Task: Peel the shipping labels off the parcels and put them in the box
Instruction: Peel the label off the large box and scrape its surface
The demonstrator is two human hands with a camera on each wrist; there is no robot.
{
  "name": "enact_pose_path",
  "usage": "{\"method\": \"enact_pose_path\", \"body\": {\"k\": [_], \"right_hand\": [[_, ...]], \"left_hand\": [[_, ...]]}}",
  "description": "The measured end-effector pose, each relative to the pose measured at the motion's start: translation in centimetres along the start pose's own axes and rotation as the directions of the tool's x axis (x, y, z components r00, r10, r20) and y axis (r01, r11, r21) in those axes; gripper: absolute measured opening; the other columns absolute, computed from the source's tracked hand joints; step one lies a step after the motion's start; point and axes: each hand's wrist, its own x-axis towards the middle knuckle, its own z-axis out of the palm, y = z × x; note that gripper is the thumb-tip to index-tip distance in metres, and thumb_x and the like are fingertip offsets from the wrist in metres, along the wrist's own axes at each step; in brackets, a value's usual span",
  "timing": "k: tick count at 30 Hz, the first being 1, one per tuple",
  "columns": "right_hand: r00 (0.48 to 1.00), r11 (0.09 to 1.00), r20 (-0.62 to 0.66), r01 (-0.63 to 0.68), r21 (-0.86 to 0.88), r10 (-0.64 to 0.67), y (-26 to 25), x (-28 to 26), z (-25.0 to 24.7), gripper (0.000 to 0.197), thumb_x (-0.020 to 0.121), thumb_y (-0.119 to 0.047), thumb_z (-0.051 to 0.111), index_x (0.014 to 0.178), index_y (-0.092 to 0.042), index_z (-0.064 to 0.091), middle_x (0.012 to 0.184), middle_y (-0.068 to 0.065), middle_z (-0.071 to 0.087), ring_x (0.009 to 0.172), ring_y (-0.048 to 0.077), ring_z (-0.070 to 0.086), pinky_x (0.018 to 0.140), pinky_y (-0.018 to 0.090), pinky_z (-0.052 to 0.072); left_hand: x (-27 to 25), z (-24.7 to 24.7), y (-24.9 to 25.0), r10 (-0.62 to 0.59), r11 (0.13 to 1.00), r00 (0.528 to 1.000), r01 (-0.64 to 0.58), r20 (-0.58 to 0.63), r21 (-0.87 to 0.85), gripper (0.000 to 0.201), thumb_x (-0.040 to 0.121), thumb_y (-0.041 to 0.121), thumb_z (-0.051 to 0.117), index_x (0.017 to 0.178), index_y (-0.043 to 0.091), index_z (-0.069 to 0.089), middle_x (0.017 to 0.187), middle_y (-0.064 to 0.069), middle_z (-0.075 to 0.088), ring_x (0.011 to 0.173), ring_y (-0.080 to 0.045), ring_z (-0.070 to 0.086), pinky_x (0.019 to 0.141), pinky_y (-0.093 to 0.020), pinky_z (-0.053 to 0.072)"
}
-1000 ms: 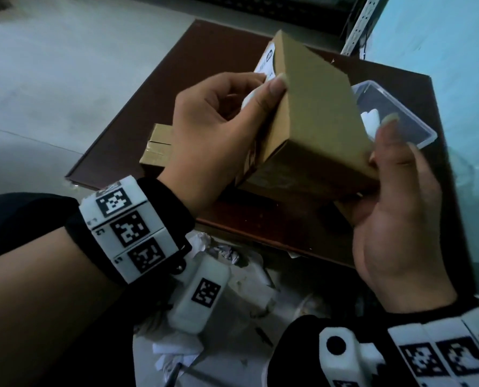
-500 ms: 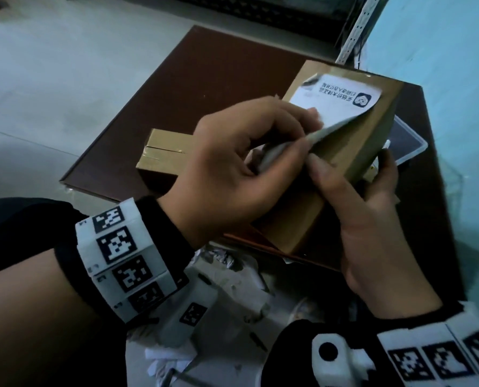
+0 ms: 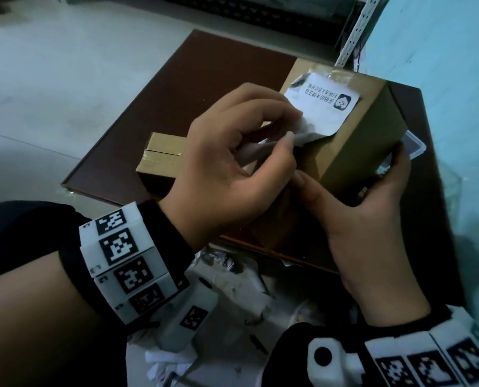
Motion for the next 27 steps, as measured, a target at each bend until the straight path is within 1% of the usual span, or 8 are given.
{"method": "enact_pose_path", "body": {"k": [3, 7, 9, 12, 14, 17, 21, 27], "right_hand": [[1.0, 1.0, 0.001, 0.001, 0.01, -0.001, 0.22, 0.06, -0.15, 0.142, 0.053, -0.06, 0.102, 0.166, -0.042, 0.017, 0.151, -0.006, 0.06, 0.131, 0.011, 0.067, 0.102, 0.041, 0.062], [1.0, 0.999, -0.001, -0.029, -0.02, 0.029, -0.05, 0.02, -0.51, 0.135, 0.057, -0.071, 0.097, 0.166, -0.041, 0.023, 0.149, -0.008, 0.062, 0.129, 0.009, 0.067, 0.106, 0.046, 0.059], [0.999, 0.999, 0.001, -0.037, -0.039, 0.037, -0.07, 0.1, -0.61, 0.123, 0.06, -0.071, 0.094, 0.162, -0.041, 0.033, 0.145, -0.009, 0.064, 0.126, 0.012, 0.069, 0.103, 0.045, 0.06], [0.998, 0.995, 0.001, -0.057, -0.08, 0.057, -0.06, 0.27, -0.71, 0.12, 0.058, -0.082, 0.088, 0.159, -0.041, 0.04, 0.144, -0.008, 0.066, 0.126, 0.015, 0.069, 0.104, 0.048, 0.059], [0.998, 0.994, 0.01, -0.066, -0.09, 0.067, -0.08, 0.32, -0.78, 0.114, 0.06, -0.083, 0.087, 0.157, -0.04, 0.045, 0.141, -0.008, 0.068, 0.126, 0.016, 0.07, 0.105, 0.049, 0.057], [0.996, 0.993, 0.034, -0.082, -0.086, 0.085, -0.07, 0.37, -0.8, 0.095, 0.068, -0.078, 0.084, 0.149, -0.039, 0.054, 0.135, -0.007, 0.072, 0.122, 0.017, 0.072, 0.105, 0.05, 0.057], [0.993, 0.991, 0.039, -0.106, -0.077, 0.109, -0.06, 0.43, -0.74, 0.099, 0.062, -0.084, 0.084, 0.146, -0.04, 0.056, 0.136, -0.004, 0.072, 0.121, 0.02, 0.073, 0.104, 0.051, 0.058], [0.989, 0.986, 0.056, -0.133, -0.105, 0.139, -0.22, 0.32, -0.85, 0.091, 0.065, -0.083, 0.08, 0.144, -0.045, 0.056, 0.131, -0.006, 0.074, 0.118, 0.019, 0.074, 0.103, 0.05, 0.058]], "left_hand": [[0.13, -0.04, 0.03, 0.022, 0.999, 1.0, -0.022, 0.008, 0.029, 0.014, 0.095, 0.001, 0.072, 0.106, -0.007, 0.074, 0.108, -0.017, 0.07, 0.101, -0.021, 0.07, 0.087, -0.032, 0.058], [0.57, -0.14, -0.13, 0.034, 0.998, 0.998, -0.037, 0.058, 0.053, 0.025, 0.095, 0.019, 0.079, 0.107, -0.004, 0.076, 0.11, -0.014, 0.071, 0.105, -0.018, 0.07, 0.09, -0.029, 0.056], [0.82, -0.2, -0.4, 0.017, 0.998, 0.998, -0.021, 0.059, 0.058, 0.02, 0.096, 0.015, 0.078, 0.103, -0.003, 0.077, 0.11, -0.013, 0.072, 0.104, -0.016, 0.071, 0.089, -0.031, 0.058], [0.92, -0.44, -0.75, -0.036, 0.998, 0.998, 0.033, 0.056, 0.061, 0.016, 0.099, 0.014, 0.074, 0.1, -0.002, 0.076, 0.108, -0.01, 0.073, 0.102, -0.015, 0.072, 0.086, -0.034, 0.06], [0.88, -0.52, -0.68, -0.103, 0.994, 0.994, 0.101, 0.043, 0.049, 0.017, 0.102, 0.016, 0.07, 0.104, 0.001, 0.074, 0.106, -0.007, 0.074, 0.1, -0.014, 0.072, 0.082, -0.031, 0.06], [0.79, -0.48, -0.48, -0.183, 0.982, 0.983, 0.183, 0.007, 0.035, 0.015, 0.103, 0.02, 0.068, 0.105, 0.005, 0.073, 0.101, -0.003, 0.074, 0.093, -0.013, 0.072, 0.074, -0.028, 0.06], [0.77, -0.34, -0.55, -0.233, 0.971, 0.973, 0.233, -0.006, 0.045, 0.018, 0.104, 0.023, 0.066, 0.102, 0.006, 0.074, 0.095, -0.004, 0.074, 0.087, -0.018, 0.071, 0.069, -0.035, 0.059], [0.85, -0.24, -0.75, -0.298, 0.954, 0.954, 0.299, -0.04, 0.015, 0.019, 0.103, 0.026, 0.068, 0.096, 0.008, 0.072, 0.088, -0.001, 0.072, 0.078, -0.009, 0.065, 0.064, -0.022, 0.051]]}}
